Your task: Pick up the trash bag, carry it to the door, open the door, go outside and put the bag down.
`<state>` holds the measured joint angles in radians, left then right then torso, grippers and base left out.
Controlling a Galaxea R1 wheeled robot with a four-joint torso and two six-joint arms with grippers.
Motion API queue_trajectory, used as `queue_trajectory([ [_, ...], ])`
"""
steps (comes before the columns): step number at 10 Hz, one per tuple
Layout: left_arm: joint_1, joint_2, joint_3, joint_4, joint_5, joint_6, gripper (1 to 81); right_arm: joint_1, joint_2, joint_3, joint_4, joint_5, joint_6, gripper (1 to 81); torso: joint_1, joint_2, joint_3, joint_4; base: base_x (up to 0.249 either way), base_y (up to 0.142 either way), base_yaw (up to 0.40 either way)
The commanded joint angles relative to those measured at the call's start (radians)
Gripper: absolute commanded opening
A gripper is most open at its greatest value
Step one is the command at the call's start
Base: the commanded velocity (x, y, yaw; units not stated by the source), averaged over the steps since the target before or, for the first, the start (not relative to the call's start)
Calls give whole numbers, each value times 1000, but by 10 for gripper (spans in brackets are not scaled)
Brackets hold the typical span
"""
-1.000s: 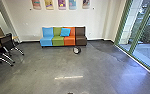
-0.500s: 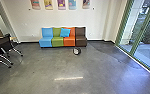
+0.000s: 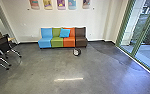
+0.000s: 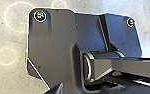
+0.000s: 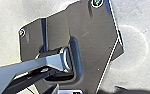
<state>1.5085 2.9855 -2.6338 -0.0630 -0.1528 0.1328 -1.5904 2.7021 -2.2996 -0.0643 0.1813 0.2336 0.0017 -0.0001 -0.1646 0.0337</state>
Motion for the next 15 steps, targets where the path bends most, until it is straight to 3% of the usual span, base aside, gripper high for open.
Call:
queue_trajectory([
  [1,-24,-6,3,0,61,2,811,19,-20,6,7,-60,3,811,0,0,0,0,152,0,0],
  [15,-24,3,3,0,61,4,811,19,-8,5,3,-62,3,811,0,0,0,0,141,0,0],
])
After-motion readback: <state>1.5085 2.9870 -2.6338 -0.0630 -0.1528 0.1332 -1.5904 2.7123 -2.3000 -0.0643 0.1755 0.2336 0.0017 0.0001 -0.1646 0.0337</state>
